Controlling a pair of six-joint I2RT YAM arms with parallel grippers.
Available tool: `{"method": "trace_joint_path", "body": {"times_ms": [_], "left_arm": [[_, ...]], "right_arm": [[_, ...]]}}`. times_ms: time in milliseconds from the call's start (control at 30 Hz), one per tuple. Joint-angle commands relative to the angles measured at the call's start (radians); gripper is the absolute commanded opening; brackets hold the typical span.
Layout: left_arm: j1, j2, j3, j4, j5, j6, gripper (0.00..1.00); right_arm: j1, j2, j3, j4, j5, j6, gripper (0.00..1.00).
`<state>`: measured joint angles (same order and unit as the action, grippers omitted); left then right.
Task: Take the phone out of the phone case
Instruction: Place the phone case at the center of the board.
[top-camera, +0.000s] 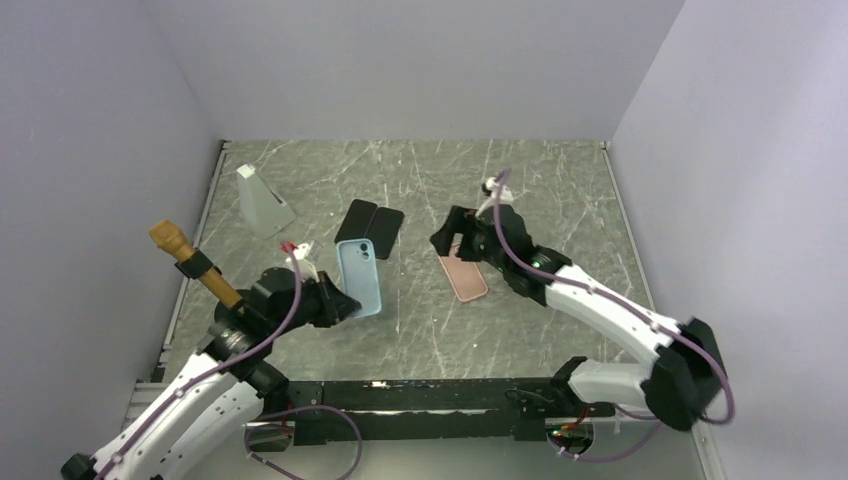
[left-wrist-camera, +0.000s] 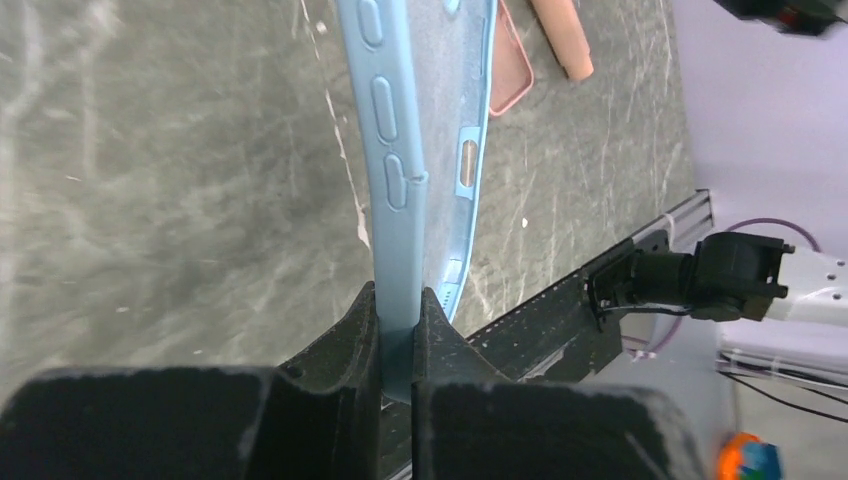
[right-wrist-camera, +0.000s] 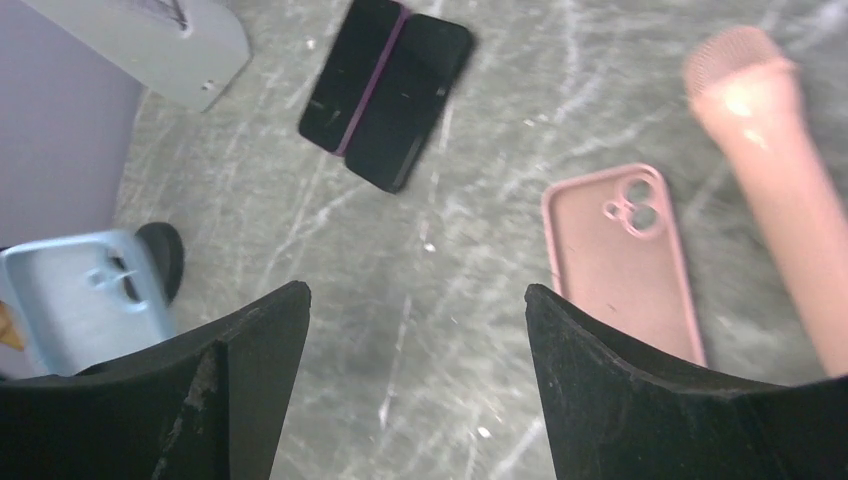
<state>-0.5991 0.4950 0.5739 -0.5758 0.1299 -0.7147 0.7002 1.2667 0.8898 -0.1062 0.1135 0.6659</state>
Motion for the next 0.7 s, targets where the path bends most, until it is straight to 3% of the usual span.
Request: {"method": "trace_joint_path", "body": {"times_ms": [0, 167, 300, 667], "left_arm": [[-0.002, 0.105, -0.136, 0.391, 0.152, -0.186, 0.00], [-0.018, 0.308, -0.251, 0.750, 0.223, -0.404, 0.00], [-0.072, 0.506, -0.250, 0.901, 0.180, -0.515, 0.00], [-0.149, 1.044, -0.181, 1.382, 0.159, -0.789, 0.00]], "right_arm": [[-0.012, -0.170, -0.117, -0.121, 0.112, -0.040, 0.82], [-0.020, -0.377, -0.192, -0.184, 0.160, -0.033, 0.84], [-0.024, -0.498, -0.215, -0.208, 0.187, -0.028, 0.86], [-0.029, -0.603, -0.220, -0.259, 0.188, -0.021, 0.86]]}}
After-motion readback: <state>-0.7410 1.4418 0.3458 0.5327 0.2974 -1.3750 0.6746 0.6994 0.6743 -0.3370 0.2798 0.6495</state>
